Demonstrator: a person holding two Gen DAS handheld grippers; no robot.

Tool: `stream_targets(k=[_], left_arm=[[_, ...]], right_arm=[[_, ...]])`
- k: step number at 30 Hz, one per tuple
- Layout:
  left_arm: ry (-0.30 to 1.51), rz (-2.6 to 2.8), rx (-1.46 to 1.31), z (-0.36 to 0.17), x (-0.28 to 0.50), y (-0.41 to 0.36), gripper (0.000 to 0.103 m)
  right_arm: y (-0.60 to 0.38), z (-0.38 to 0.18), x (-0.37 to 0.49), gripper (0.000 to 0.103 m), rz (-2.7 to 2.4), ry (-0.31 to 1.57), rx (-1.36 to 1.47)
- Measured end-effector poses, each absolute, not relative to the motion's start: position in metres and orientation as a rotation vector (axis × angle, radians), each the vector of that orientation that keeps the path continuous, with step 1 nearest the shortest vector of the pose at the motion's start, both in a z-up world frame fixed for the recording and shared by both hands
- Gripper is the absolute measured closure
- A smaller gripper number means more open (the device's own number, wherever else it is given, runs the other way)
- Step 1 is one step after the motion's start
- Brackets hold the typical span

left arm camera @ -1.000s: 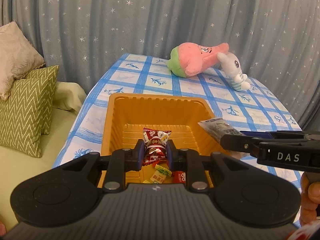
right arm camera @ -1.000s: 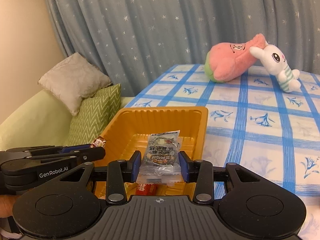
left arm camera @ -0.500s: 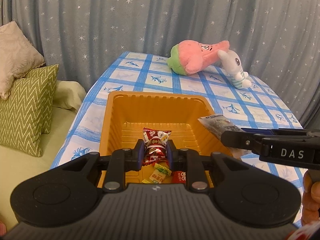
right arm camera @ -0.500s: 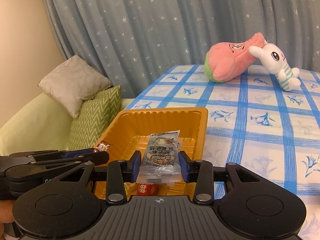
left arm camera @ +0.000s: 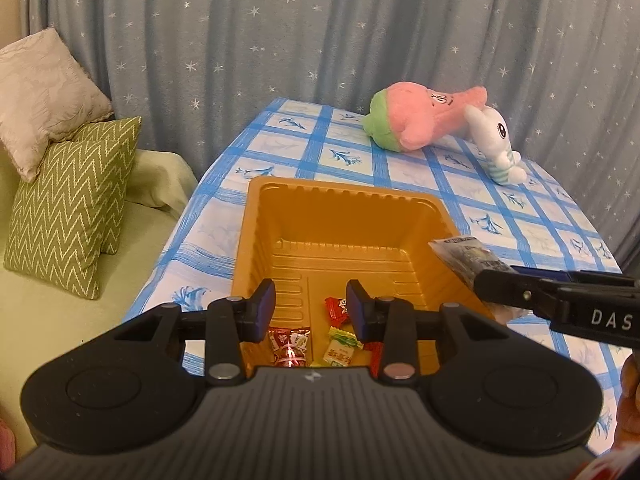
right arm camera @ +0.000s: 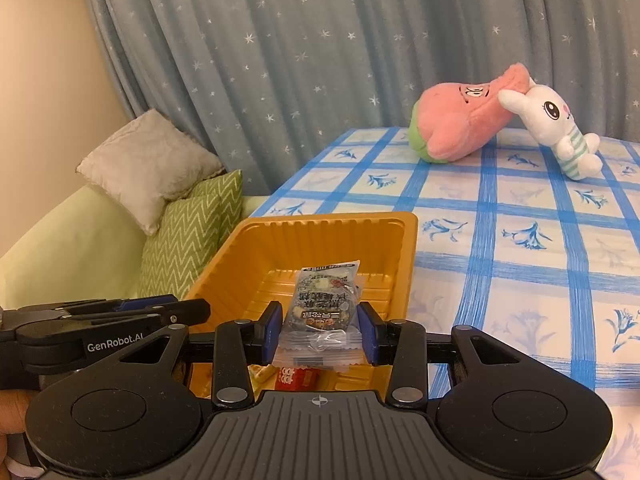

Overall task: Organize snacks
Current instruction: 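Open the left tool to drop the candy while the right tool drops the nut packet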

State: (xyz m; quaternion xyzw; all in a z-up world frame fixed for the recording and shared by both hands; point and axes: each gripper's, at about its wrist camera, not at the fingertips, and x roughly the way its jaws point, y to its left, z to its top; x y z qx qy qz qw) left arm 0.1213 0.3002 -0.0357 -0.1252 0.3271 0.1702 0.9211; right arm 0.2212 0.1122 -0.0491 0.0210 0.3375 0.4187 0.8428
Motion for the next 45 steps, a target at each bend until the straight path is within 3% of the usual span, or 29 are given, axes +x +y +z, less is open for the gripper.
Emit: stream_targets(k=[22,32,35,37,39,45], left_arm=[[0.678,0.35,-0.242,-0.035,0.122,0.296,0.068],[0.68,0.351,-0.236,-0.035,0.123,0.296,0.064],[0.68,0.354,-0.239,-0.035,0.122,0.297,0.057],[0.679,0.36,-0.239,-0.035,0.121,0.298,0.054],[0.679,0.362,-0.241,-0.035,0.121,0.299,0.053],[0.68,0.361,-0.239,-0.035,0.121,0.299,0.052]], right_arm=[[0.114,-0.047,0.218,0.062,0.902,0.698,0.056],[0.115,-0.047,0.22,0.062,0.903,0.7,0.074],[0.116,-0.049,0.223,0.062,0.91,0.712,0.094],[0.115,-0.05,0.226,0.059,0.917,0.725,0.114],[0.112,-0.05,0.229,0.032,0.893,0.724,0.142],[0.102,-0.045,0.235,0.032,0.85,0.702,0.162]])
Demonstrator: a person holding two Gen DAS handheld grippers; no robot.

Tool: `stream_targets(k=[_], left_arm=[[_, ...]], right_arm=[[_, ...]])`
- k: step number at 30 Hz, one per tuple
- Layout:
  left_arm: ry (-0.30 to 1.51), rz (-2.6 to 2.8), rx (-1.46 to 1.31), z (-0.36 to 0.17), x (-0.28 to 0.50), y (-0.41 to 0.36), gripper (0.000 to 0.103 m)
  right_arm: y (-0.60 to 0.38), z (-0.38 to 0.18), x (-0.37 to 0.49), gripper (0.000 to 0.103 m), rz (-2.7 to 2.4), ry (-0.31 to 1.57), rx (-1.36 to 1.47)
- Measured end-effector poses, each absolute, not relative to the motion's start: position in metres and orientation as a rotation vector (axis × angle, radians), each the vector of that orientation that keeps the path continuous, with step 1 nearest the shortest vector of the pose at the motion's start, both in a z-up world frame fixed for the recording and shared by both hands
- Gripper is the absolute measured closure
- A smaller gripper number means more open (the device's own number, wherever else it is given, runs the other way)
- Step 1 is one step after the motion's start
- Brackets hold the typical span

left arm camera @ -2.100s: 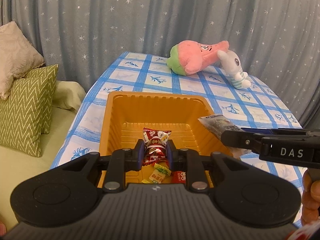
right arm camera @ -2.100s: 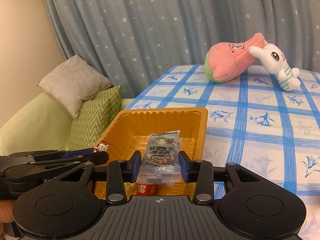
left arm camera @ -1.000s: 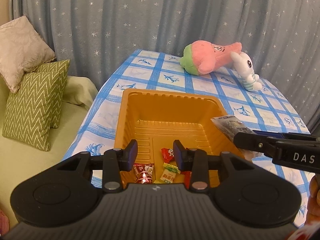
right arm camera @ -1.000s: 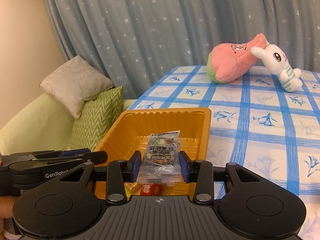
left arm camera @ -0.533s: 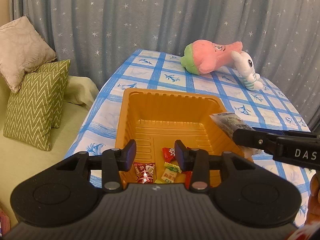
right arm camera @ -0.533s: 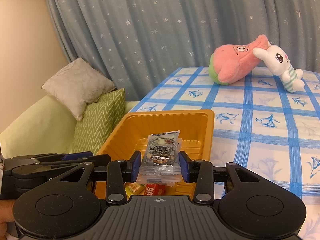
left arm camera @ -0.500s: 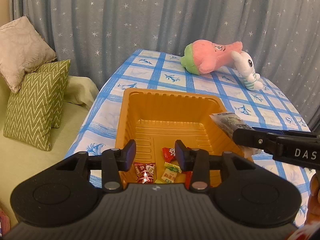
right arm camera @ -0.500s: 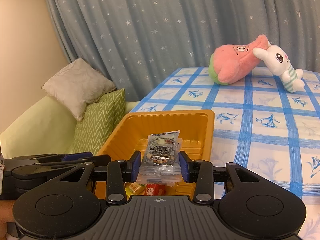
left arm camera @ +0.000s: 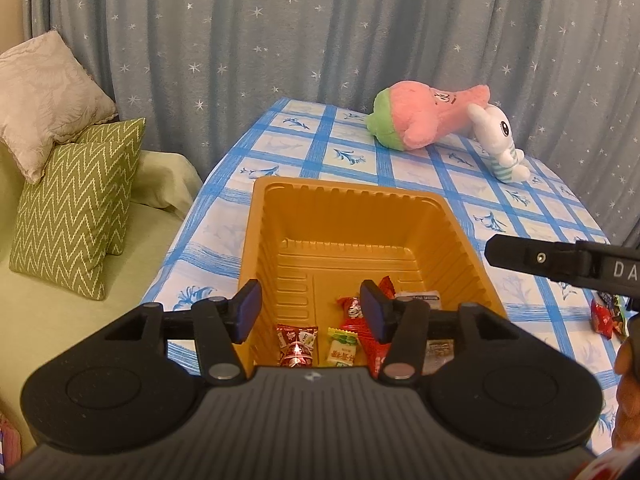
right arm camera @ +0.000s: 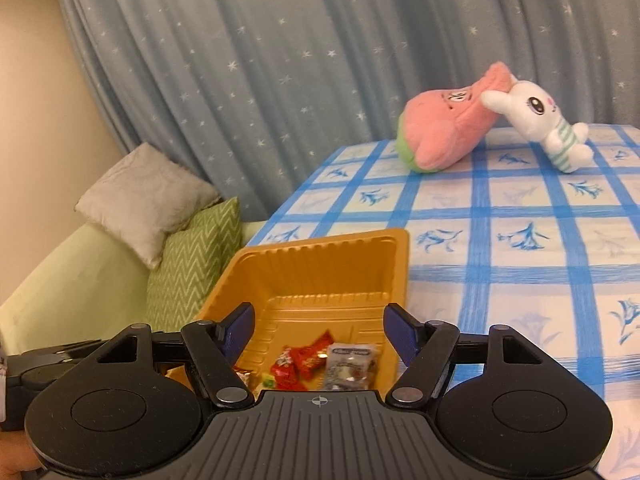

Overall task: Organize snacks
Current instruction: 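Open the left tool to drop the candy while the right tool drops the nut packet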

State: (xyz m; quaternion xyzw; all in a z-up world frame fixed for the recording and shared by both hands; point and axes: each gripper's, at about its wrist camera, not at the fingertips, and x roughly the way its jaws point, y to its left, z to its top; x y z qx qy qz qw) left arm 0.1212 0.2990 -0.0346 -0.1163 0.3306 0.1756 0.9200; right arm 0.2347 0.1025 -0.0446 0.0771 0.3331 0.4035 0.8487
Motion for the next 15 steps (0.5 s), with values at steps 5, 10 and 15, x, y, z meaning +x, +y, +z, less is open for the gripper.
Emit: stream_targets(k=[5,10,15], left_arm=[[0.681,0.36,-0.237,-0.0347,0.1215,0.2978,0.049],[0.682,0.36,-0.237,-0.0351,0.1219,0.2973,0.048],[0.681,0.356,-0.232,-0.0352,0.1224,0.2951,0.041]], right_arm=[[0.1009,-0.0443,0.2339,0.032,0.845,0.702,0.156],[0.1024,-0.045,0.232,0.032,0.849,0.71,0.147],[0.1027,-0.0453,0.231,0.032,0.847,0.708,0.142]])
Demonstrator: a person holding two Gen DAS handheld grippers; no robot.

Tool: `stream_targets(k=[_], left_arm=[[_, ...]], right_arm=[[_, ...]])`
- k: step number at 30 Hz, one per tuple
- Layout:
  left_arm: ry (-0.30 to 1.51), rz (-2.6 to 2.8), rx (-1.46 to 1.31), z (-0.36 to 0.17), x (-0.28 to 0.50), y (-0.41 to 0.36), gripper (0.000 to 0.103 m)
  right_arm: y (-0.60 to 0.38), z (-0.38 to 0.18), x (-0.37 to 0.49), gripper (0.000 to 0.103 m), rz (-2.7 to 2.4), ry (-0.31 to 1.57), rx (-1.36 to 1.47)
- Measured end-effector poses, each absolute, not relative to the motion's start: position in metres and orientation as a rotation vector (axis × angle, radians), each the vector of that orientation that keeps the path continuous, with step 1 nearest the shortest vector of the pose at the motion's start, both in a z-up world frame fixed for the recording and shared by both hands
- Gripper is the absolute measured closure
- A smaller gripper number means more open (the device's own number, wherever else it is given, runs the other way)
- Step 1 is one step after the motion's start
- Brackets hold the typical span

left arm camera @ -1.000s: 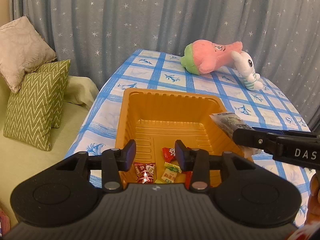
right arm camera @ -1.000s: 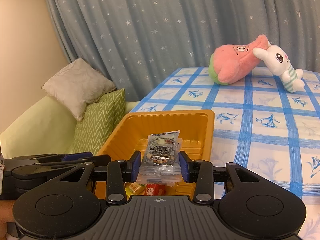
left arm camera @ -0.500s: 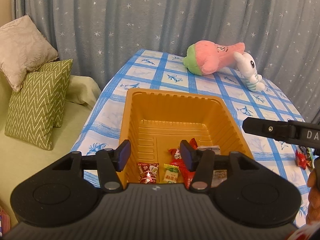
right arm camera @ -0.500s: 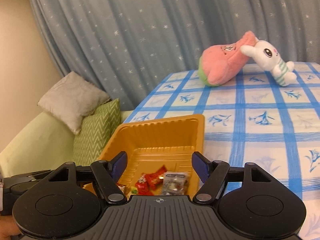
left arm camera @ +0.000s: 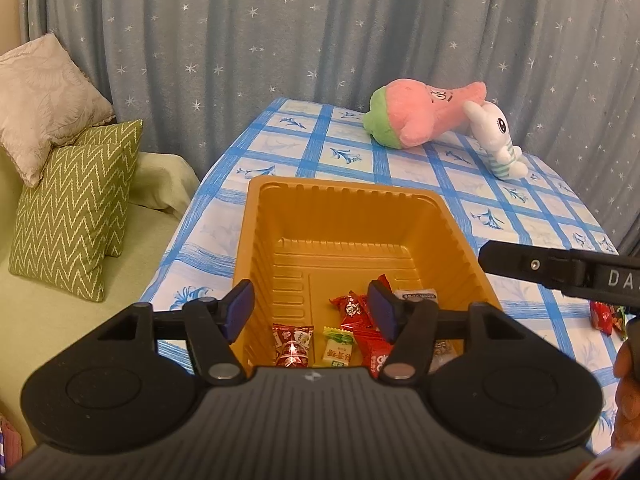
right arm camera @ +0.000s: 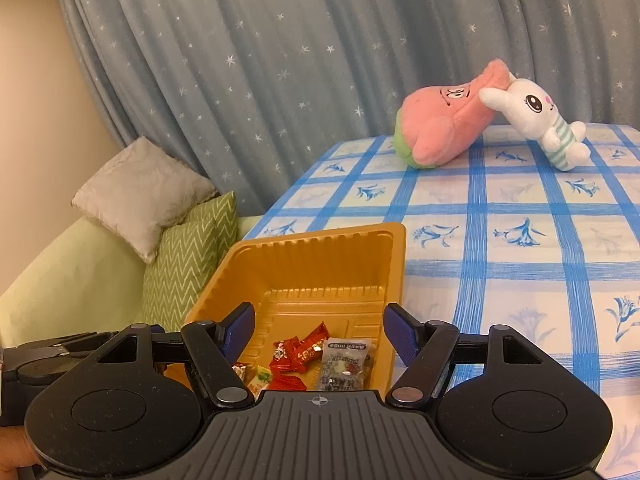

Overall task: Organize snacks
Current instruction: 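Open the left tool to drop the candy while the right tool drops the nut packet, then move both open tools back toward the remaining snacks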

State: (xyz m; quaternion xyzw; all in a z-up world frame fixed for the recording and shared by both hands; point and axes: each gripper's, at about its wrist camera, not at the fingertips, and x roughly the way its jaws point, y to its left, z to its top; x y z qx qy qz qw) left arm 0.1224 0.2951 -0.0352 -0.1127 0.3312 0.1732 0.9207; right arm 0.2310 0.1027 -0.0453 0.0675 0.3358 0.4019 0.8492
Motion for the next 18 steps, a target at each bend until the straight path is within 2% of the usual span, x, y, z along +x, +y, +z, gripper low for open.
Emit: stream_targets(k=[3,7,9,14,18], left_arm=[[0.68,0.357,-0.231,-0.035,0.123,0.295,0.036],[0.687,0.362,-0.239,-0.034,0.123,0.294,0.034],[0.68,0.359,-0.239,-0.032,0.122,0.291,0.022],[0.668,0.322,-0.225,-0.029,0.121,0.28,0.012],[0.648,0.281,-0.243,-0.026,0.118,0.271,0.009]], right_arm=[[0.102,-0.046,0.231,0.032,0.848,0.714,0.146],[0.098,-0.045,0.229,0.032,0.844,0.712,0.133],[0.095,-0.044,0.226,0.032,0.839,0.701,0.12],[0.084,-0.041,0.219,0.032,0.817,0.67,0.077],[0.068,-0.036,0.212,0.032,0.784,0.63,0.057]])
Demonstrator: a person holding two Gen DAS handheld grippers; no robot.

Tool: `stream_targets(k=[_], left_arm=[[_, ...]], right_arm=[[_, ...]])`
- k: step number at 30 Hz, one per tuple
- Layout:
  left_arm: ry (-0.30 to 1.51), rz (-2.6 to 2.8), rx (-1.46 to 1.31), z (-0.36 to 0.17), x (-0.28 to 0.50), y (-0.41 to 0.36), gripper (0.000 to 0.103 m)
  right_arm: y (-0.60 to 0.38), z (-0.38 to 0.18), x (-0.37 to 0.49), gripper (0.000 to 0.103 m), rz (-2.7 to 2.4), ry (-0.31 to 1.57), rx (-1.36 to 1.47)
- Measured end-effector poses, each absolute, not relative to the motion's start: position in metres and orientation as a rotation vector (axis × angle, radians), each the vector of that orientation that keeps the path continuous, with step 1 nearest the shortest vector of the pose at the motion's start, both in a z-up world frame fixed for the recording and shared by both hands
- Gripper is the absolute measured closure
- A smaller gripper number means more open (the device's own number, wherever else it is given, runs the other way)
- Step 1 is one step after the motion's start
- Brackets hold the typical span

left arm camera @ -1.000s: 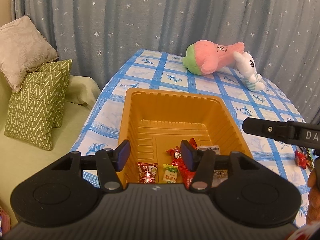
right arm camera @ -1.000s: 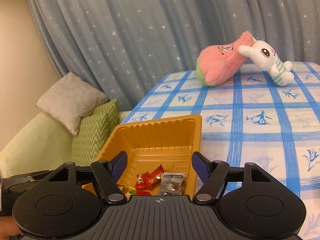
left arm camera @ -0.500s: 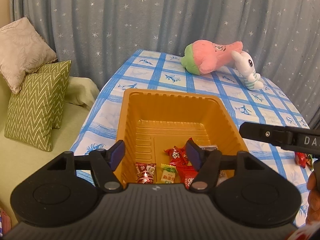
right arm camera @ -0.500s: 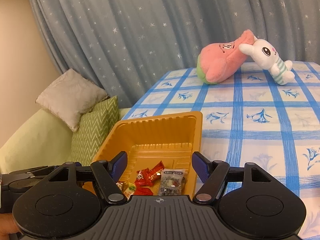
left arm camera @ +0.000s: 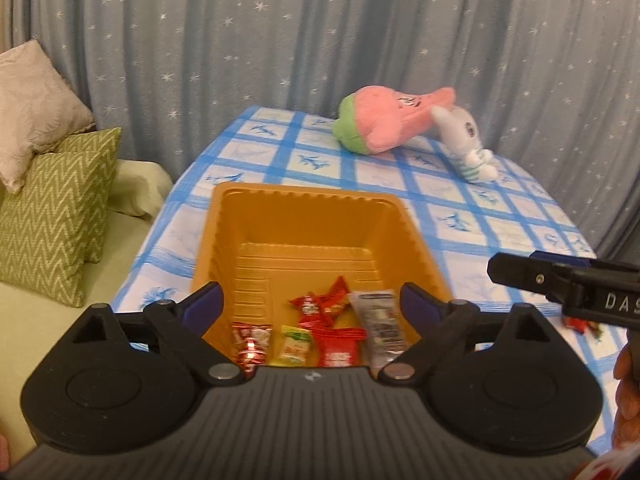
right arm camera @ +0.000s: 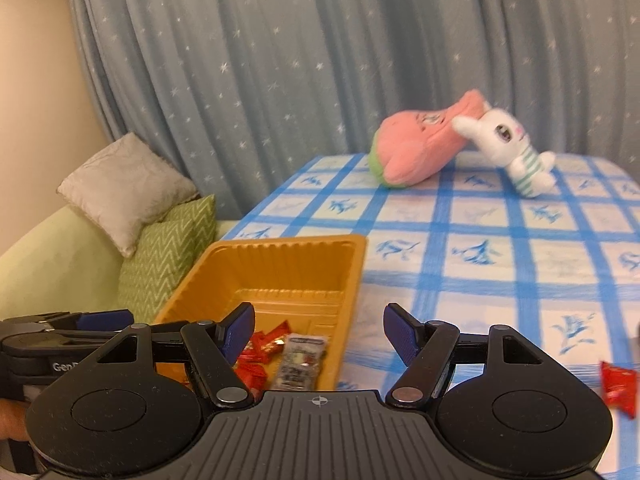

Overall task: Organize snacks
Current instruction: 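Move both open tools back toward the remaining snacks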

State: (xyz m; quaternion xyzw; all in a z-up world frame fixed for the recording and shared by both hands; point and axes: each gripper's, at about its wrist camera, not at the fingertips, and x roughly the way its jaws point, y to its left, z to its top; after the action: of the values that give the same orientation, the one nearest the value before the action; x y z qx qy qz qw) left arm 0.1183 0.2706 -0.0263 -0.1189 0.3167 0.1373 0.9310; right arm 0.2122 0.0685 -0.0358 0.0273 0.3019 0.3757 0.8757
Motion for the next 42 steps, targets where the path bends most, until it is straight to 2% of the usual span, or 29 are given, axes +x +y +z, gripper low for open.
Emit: stream_targets(k=[9,24,42], left_arm=[[0.62,0.201,-0.251,-0.018,0.108,0.231,0.009],[0.607,0.088,-0.199,-0.008,0.067,0.122,0.009],[0.584,-0.077,-0.148,0.004,0.076,0.041,0.008]], right_arm=[[0.018,-0.031,0.181,0.032,0.69,0.584,0.034],[-0.1,-0.014,0.12,0.032,0.427,0.58,0.063],[-0.178,0.01,0.085,0.032,0.271,0.559,0.109]])
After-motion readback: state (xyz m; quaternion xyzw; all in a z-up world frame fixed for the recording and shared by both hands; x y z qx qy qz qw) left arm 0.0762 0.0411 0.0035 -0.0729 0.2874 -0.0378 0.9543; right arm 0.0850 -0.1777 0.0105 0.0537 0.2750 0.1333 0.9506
